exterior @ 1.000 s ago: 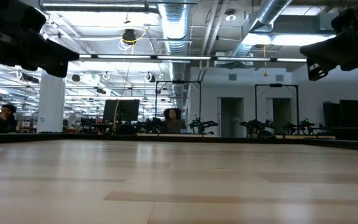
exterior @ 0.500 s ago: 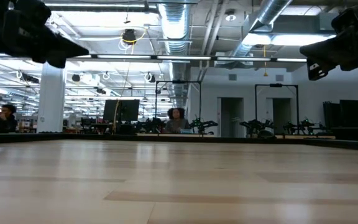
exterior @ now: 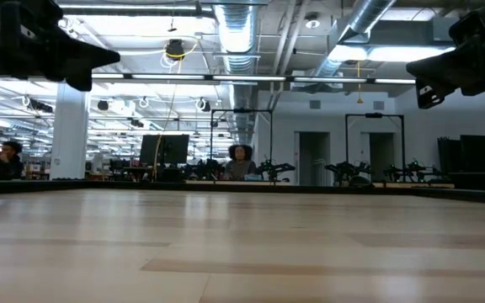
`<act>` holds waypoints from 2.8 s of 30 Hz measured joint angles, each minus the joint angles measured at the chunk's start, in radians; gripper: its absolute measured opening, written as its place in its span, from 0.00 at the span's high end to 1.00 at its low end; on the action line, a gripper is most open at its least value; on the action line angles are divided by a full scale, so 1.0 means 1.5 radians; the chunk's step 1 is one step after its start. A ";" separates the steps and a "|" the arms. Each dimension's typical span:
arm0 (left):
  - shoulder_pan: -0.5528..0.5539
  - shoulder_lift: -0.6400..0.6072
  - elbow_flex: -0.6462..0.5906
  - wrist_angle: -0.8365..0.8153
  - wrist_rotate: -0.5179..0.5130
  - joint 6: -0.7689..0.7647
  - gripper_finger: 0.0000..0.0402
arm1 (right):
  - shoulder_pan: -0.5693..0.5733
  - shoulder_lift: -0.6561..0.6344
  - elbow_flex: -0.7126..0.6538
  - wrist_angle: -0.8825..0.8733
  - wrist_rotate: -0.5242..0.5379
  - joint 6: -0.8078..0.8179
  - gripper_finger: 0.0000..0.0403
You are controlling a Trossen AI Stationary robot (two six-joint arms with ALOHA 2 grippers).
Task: Pick and place USB-C Cables
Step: Return to Home Position
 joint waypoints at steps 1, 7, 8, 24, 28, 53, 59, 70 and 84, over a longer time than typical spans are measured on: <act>0.001 -0.001 0.000 0.001 0.000 0.004 1.00 | 0.000 0.000 0.000 0.000 0.000 0.000 0.88; 0.004 -0.003 0.000 0.003 -0.001 0.019 1.00 | 0.000 0.000 0.000 0.000 0.000 0.000 0.88; 0.004 -0.003 0.000 0.003 -0.002 0.023 1.00 | 0.000 0.000 0.000 0.000 0.000 0.000 0.88; 0.004 -0.002 0.000 -0.128 -0.025 0.029 1.00 | 0.000 0.000 -0.001 0.000 0.000 0.000 0.88; 0.004 0.004 0.002 -0.135 -0.017 0.028 1.00 | 0.000 0.000 -0.001 0.000 0.000 0.000 0.88; 0.035 -0.110 -0.001 -0.114 -0.017 0.024 1.00 | 0.000 -0.001 -0.001 0.000 0.000 0.000 0.88; 0.073 -0.110 -0.002 -0.120 -0.017 0.024 1.00 | 0.000 -0.001 -0.001 -0.001 0.000 0.000 0.88; 0.088 -0.110 -0.002 -0.119 -0.016 0.024 1.00 | 0.000 -0.001 0.000 -0.001 0.000 0.000 0.88; 0.087 -0.110 -0.003 -0.119 -0.016 0.025 1.00 | 0.000 -0.001 0.000 -0.001 0.000 0.000 0.88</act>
